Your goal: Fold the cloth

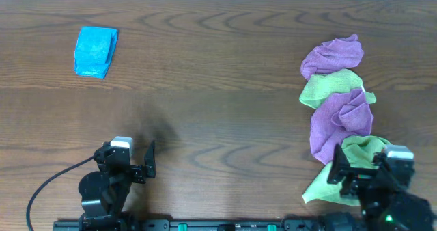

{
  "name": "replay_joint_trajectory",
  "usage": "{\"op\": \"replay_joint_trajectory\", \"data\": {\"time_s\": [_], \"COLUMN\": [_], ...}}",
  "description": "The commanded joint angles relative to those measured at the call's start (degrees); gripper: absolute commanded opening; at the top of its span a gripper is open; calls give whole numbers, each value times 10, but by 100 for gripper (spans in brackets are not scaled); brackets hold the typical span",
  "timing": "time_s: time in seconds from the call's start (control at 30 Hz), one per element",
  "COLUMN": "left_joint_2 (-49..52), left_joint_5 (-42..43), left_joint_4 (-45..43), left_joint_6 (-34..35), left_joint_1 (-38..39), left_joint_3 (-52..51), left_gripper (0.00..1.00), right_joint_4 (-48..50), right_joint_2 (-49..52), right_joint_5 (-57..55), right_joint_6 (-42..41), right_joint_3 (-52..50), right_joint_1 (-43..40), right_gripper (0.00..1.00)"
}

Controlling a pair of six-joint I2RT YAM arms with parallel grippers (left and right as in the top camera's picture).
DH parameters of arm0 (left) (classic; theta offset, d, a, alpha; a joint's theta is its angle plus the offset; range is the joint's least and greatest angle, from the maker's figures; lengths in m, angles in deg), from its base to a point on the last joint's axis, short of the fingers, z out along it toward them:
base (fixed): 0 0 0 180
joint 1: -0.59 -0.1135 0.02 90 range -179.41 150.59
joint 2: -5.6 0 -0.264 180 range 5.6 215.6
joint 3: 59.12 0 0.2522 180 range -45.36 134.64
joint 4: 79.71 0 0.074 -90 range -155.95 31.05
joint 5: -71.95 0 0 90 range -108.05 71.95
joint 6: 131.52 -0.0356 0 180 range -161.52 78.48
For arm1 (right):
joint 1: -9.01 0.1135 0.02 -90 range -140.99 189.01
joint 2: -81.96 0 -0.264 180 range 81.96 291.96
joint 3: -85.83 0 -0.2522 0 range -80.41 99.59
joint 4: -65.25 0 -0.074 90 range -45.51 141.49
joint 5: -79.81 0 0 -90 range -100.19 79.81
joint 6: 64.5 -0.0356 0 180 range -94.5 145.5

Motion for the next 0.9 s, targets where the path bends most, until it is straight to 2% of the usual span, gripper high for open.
{"op": "replay_joint_trajectory", "data": {"time_s": [0.0, 0.2, 0.33, 0.57, 0.87], "left_joint_2": [-5, -5, -5, -5, -5], "left_joint_5": [0, 0, 0, 0, 0], "left_joint_4": [1, 1, 1, 1, 1], "left_joint_6": [2, 2, 2, 2, 2], "left_joint_1": [2, 2, 2, 2, 2], "left_joint_3": [-11, -11, -11, -11, -11], "left_gripper": [95, 95, 95, 95, 95], "right_joint_4": [40, 150, 194, 212, 217], "right_joint_2": [-48, -112, -125, -125, -125], "right_joint_5": [31, 60, 60, 60, 60], "right_joint_6": [33, 33, 33, 34, 33], "right_joint_3": [-89, -234, -294, -360, -360], "right_joint_1": [-17, -29, -37, -49, -49], "right_gripper": [99, 99, 99, 99, 99]}}
